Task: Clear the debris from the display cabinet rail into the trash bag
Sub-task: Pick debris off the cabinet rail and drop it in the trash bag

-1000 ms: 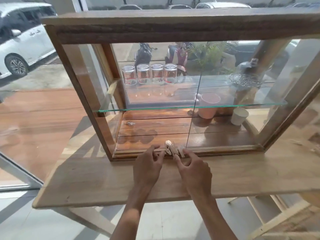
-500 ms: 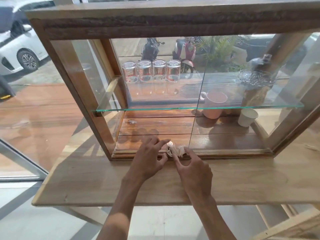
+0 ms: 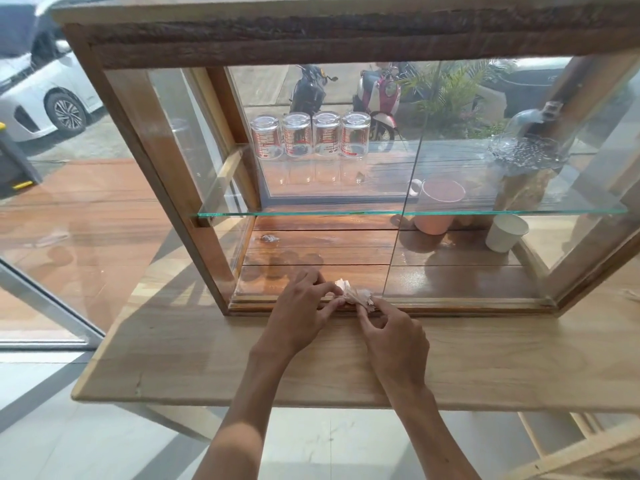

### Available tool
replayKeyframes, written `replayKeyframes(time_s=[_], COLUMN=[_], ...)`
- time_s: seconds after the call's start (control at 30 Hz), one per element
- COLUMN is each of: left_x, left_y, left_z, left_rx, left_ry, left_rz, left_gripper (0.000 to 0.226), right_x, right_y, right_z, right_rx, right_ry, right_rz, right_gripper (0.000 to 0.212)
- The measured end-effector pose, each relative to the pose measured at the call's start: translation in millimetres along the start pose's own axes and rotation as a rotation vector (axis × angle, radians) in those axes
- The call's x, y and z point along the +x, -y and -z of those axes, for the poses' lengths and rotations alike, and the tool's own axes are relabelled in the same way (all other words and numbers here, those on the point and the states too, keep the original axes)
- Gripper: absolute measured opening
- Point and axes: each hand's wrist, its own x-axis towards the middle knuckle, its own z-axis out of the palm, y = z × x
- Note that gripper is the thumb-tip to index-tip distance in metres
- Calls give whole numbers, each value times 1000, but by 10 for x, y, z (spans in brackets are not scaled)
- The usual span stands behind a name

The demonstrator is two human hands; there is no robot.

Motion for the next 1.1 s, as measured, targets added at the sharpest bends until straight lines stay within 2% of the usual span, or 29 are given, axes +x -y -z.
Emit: replayKeyframes(time_s=[0.13, 0.27, 0.37, 0.43, 0.53, 0.63, 0.77, 1.1], left_x=[1, 64, 168, 240, 294, 275, 204, -96], left_y=[3, 24, -2, -29, -62, -79, -47, 28], left_z=[16, 57, 71, 79, 89, 67, 14, 102], left_rx=[3, 28, 102, 145, 161, 152, 103, -102], left_ry=[-17, 30, 131, 186, 248, 238, 153, -110], left_rz=[4, 11, 14, 10, 20, 19, 21, 161], left_gripper=[22, 58, 68, 66, 51, 39, 28, 21], right_x=[-2, -5, 1, 5, 4, 8, 5, 27], right_y=[-12, -16, -7, -18, -49, -64, -76, -79], right_z=[17, 9, 14, 22, 13, 9, -20, -11], right_rx=[29, 56, 73, 97, 120, 147, 126, 136], right_ry=[-9, -11, -4, -10, -7, -23, -76, -11], right_rz=[-5, 0, 9, 8, 26, 39, 70, 15], right_gripper=[25, 27, 29, 30, 32, 32, 35, 33])
